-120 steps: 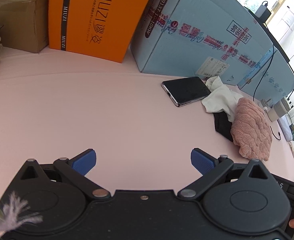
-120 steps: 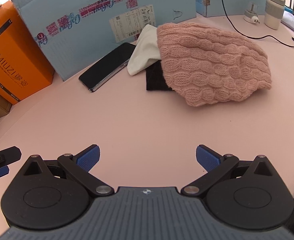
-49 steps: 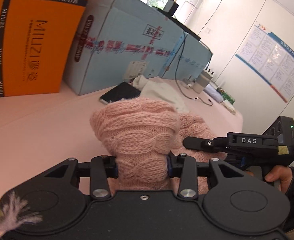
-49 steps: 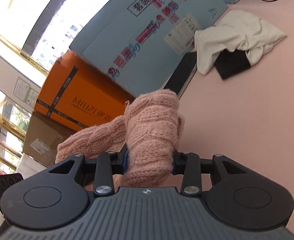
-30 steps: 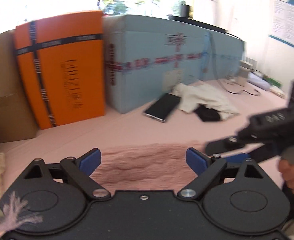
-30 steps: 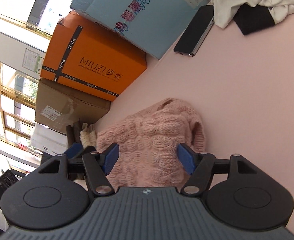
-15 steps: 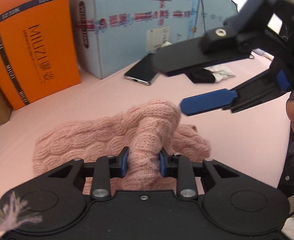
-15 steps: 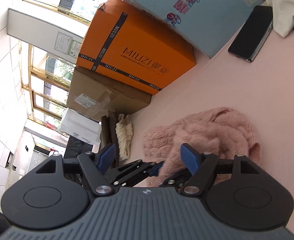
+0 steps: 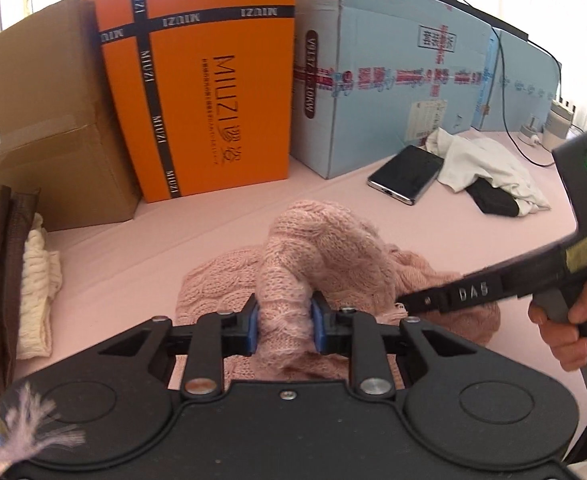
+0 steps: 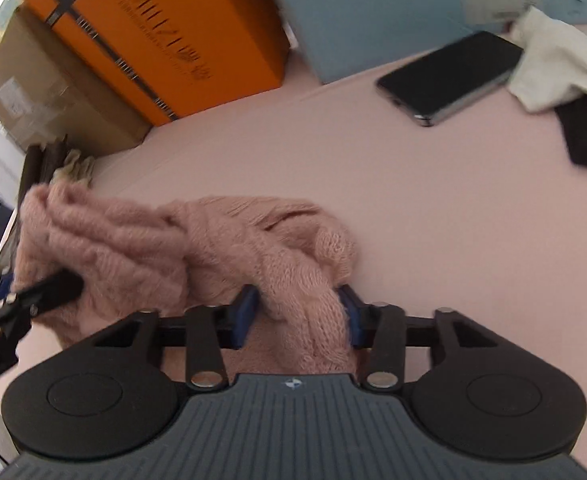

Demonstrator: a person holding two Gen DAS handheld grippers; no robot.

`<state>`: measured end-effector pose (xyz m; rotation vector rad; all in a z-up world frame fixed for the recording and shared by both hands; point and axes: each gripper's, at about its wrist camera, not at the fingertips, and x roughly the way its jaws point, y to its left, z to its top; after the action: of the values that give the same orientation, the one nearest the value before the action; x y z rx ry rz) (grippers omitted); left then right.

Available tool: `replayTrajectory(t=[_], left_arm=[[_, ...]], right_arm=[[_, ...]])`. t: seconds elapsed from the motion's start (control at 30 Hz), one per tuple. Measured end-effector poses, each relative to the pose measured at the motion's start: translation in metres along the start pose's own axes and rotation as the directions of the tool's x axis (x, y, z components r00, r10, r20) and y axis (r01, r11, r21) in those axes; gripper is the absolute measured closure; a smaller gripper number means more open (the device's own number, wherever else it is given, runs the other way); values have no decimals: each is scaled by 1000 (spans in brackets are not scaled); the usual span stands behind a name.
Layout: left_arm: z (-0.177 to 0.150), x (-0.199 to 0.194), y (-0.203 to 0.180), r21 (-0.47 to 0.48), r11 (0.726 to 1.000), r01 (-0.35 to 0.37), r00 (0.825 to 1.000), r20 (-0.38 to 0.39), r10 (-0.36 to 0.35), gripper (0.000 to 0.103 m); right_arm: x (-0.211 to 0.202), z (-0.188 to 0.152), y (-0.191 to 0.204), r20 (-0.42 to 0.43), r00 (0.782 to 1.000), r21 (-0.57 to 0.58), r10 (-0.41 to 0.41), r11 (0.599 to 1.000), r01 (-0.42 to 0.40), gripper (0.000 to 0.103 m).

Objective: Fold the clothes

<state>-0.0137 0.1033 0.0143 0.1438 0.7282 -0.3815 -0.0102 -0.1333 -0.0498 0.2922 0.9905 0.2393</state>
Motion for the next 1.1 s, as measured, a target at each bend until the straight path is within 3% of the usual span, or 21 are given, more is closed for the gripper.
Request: replayTrajectory(t=[0.1,0.2,0.27,0.4,0.47,0.57,0.7,0.8,0.87,0.93,0.97,1.03,1.1], left_arm=[[9,-4,3,-1,999,-33,998,57,33,80],[24,-14,9,0,998,-68,988,141,68,81],[34,-20,16,-12,995,-97,977,192,98,81],[42,-27,37,-61,988,-143,964,220,153,82],[42,-26,47,-85,984,-157,962,211,172,82],[35,-6,60,-113,982,-153,974,153,169,81],[14,44,66,-91,982,-164,986,20,166,77],[4,72,64,-36,970,-239,969,-75,236,65],[4,61,59,-44,963,-268,963,-26,267,44],[6,47,52,-60,957,-285,957,41,288,30],[7,42,48,-64,961,-270,959,65,274,27],[11,43,31,-33,982,-188,980,67,190,25],[15,55,16,4,991,-136,990,34,136,20]], right_arm=[[0,-3,19,31,999,-95,13,995,-10,87],[-23,6,20,143,990,-122,1,992,17,88],[-41,16,12,209,978,-110,-25,993,48,88],[-77,30,-10,317,939,-81,-136,982,170,88],[-87,32,-23,334,923,-51,-192,974,221,88],[-94,33,-47,328,908,14,-262,962,273,89],[-81,26,-71,257,916,78,-309,951,299,88],[-60,21,-82,187,921,91,-342,939,331,88],[-54,17,-86,167,921,99,-351,936,338,88],[-54,14,-87,166,921,107,-352,935,338,80],[-54,14,-86,168,918,110,-358,933,344,79],[-52,15,-87,168,914,117,-370,928,355,52],[-47,17,-89,162,915,125,-370,927,353,46]])
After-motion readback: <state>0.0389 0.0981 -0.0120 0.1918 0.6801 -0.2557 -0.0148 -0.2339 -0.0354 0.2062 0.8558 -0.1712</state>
